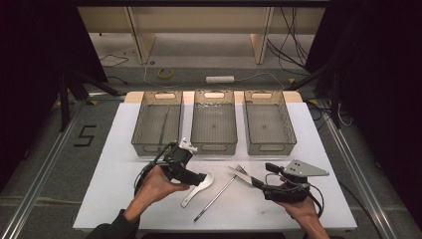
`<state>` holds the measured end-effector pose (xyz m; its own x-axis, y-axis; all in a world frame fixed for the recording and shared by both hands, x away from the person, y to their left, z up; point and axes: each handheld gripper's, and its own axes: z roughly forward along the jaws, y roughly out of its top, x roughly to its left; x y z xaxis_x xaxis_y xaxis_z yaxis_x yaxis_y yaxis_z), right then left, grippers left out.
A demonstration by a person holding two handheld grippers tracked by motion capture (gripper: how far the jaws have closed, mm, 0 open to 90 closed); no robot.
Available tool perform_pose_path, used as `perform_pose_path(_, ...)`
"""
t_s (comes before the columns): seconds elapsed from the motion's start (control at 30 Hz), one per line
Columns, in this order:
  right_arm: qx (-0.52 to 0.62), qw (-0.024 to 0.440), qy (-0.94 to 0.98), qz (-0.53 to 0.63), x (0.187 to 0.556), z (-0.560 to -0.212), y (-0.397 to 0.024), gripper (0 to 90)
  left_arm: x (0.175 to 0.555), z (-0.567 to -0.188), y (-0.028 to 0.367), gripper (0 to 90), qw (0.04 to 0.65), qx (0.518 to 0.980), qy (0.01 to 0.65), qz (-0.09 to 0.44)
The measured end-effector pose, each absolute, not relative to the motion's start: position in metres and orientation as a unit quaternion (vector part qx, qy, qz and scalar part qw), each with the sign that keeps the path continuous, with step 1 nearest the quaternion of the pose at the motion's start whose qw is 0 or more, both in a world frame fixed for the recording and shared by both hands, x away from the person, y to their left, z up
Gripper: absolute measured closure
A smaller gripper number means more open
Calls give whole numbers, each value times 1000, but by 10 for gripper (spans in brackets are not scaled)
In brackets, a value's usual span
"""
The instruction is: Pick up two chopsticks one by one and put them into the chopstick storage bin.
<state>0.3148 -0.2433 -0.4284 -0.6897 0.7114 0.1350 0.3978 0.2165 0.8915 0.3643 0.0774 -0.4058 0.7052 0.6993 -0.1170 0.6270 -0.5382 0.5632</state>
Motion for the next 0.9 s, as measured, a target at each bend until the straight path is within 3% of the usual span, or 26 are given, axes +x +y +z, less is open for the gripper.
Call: perform_pose_path(0.9, 363, 151, 767, 508, 315, -429, -242, 271, 343, -447, 34, 499, 216, 922, 322, 8)
